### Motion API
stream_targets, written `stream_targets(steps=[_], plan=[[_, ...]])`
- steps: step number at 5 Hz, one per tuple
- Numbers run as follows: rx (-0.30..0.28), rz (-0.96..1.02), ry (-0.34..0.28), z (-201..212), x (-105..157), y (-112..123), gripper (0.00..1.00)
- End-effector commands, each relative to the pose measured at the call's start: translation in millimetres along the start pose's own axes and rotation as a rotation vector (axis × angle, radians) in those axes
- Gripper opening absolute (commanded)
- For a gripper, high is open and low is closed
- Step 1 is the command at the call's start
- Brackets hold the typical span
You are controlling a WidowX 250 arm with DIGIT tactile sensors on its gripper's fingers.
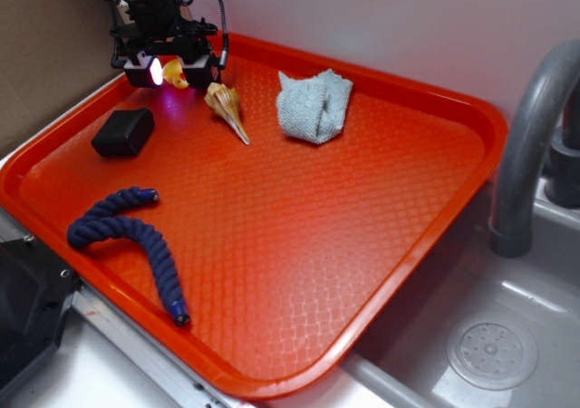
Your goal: Grab the yellow duck.
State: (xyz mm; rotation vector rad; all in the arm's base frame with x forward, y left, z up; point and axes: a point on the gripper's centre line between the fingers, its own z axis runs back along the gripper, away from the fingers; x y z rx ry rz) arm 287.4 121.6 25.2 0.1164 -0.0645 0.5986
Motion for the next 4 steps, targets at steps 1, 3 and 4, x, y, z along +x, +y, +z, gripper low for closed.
stream_targets(steps=[1, 3, 4], plan=[[0.153, -0.137, -0.085, 72, 14, 8, 0.00], [-0.008, -0.396, -0.235, 181, -43, -20, 0.00], [-0.210, -0.541, -0.200, 235, -91, -17, 0.00]])
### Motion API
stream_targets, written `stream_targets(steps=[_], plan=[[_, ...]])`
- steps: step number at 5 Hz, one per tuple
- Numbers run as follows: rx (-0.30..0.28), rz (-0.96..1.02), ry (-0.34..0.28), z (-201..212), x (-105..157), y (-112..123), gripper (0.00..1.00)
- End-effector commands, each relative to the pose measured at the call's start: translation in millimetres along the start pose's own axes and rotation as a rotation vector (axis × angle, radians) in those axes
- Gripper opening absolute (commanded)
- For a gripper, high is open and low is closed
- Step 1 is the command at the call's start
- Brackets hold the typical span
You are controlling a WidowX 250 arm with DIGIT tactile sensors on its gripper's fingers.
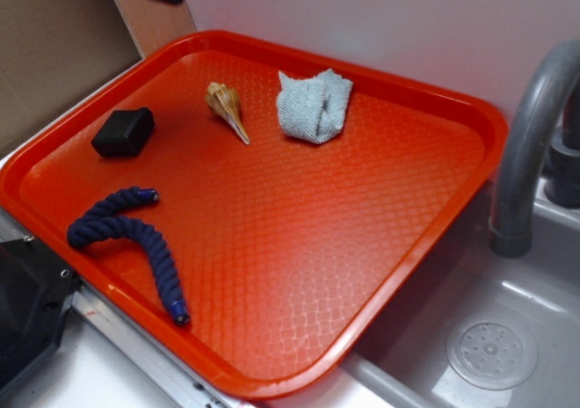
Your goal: Grab the yellow duck.
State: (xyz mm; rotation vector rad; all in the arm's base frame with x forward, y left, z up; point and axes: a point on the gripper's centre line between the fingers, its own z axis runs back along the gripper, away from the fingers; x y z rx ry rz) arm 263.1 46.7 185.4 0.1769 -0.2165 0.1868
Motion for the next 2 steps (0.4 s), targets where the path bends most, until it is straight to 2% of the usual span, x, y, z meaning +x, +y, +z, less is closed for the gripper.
stream_targets(steps=[1, 2], plan=[[-0.455, -0.210, -0.035, 106.1, -62.3, -14.7, 0.00], [-0.436, -0.252, 0.040, 100.4, -62.3, -10.7, 0.00]])
